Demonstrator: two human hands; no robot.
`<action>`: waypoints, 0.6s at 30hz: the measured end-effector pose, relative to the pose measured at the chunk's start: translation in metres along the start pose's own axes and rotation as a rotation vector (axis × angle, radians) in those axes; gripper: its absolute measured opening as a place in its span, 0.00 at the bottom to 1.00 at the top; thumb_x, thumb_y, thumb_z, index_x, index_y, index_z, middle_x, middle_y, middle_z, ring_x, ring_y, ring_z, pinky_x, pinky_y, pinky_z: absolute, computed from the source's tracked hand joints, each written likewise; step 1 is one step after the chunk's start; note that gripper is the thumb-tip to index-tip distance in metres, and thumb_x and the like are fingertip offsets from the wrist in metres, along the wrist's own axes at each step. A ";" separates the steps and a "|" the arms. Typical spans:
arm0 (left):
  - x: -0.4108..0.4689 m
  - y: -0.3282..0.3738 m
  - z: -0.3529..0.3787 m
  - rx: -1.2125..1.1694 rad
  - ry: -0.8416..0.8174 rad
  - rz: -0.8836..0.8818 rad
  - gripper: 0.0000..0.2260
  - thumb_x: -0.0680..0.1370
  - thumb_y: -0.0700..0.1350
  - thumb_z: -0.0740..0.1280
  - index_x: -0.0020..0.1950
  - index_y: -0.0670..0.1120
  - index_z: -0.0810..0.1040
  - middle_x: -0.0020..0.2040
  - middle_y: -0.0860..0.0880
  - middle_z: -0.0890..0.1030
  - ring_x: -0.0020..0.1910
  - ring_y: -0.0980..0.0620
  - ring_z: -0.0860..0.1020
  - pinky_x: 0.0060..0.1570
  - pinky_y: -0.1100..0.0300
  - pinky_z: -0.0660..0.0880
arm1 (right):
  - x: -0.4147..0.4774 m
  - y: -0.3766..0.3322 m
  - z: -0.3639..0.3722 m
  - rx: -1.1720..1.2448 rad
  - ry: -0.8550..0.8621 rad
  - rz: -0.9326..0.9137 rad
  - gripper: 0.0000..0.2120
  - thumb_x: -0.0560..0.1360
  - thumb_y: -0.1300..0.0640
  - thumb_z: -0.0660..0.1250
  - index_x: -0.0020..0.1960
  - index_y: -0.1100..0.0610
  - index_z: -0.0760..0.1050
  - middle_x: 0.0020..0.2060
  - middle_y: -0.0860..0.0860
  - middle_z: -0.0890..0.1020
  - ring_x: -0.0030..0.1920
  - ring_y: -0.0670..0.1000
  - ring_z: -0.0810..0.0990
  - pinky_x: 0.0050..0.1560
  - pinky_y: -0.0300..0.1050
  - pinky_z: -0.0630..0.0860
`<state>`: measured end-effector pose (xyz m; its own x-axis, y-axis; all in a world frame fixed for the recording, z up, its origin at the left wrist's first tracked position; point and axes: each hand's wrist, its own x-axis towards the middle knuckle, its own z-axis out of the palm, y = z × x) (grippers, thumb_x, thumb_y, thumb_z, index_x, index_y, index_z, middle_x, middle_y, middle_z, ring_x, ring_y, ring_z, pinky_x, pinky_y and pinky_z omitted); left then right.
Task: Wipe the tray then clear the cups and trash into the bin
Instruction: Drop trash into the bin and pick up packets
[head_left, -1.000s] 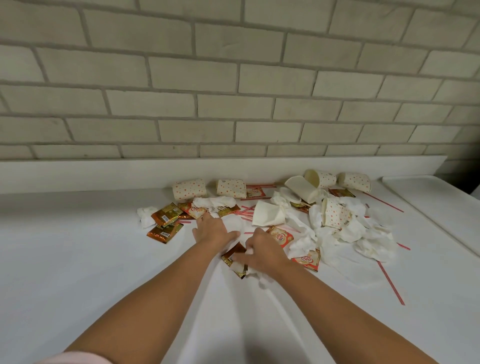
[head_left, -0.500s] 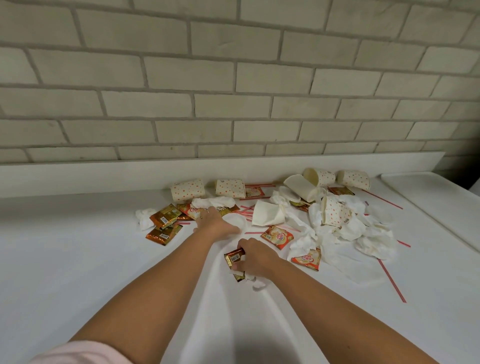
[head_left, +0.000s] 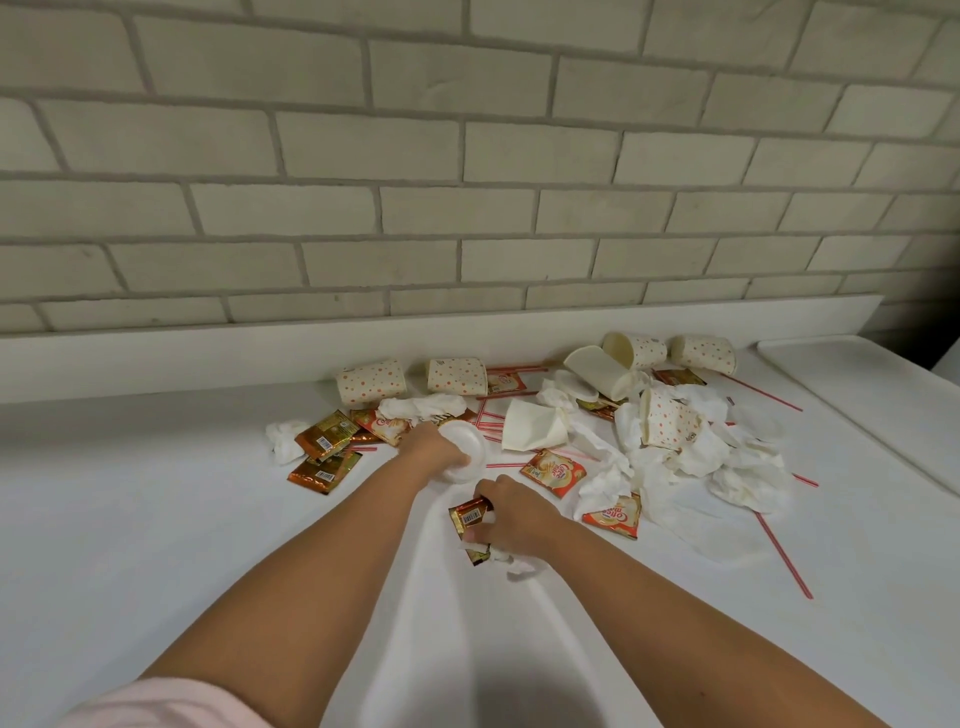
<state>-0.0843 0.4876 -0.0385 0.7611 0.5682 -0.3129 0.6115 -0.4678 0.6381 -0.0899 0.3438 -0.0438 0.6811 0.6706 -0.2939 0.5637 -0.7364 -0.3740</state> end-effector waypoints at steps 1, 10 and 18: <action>0.001 -0.001 -0.005 -0.068 -0.006 0.007 0.25 0.72 0.45 0.72 0.66 0.38 0.69 0.63 0.41 0.74 0.62 0.43 0.73 0.60 0.52 0.73 | 0.000 0.001 0.000 0.008 0.001 -0.002 0.20 0.75 0.48 0.66 0.62 0.57 0.70 0.59 0.55 0.72 0.57 0.55 0.75 0.53 0.47 0.72; 0.009 -0.046 -0.090 -0.088 0.106 0.012 0.23 0.72 0.45 0.72 0.64 0.39 0.73 0.61 0.40 0.74 0.59 0.42 0.74 0.53 0.53 0.72 | 0.001 0.002 0.001 0.005 0.004 -0.019 0.19 0.75 0.48 0.66 0.60 0.58 0.70 0.58 0.56 0.73 0.56 0.55 0.75 0.49 0.44 0.69; 0.012 -0.076 -0.095 0.026 0.088 -0.104 0.19 0.72 0.50 0.72 0.57 0.42 0.74 0.56 0.40 0.77 0.58 0.41 0.74 0.59 0.48 0.73 | 0.001 0.003 0.001 0.026 0.003 -0.018 0.20 0.75 0.48 0.66 0.62 0.58 0.69 0.59 0.56 0.72 0.58 0.55 0.74 0.50 0.44 0.68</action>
<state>-0.1418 0.5941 -0.0241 0.6719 0.6712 -0.3132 0.6927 -0.4197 0.5865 -0.0881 0.3427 -0.0465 0.6728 0.6831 -0.2840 0.5635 -0.7220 -0.4015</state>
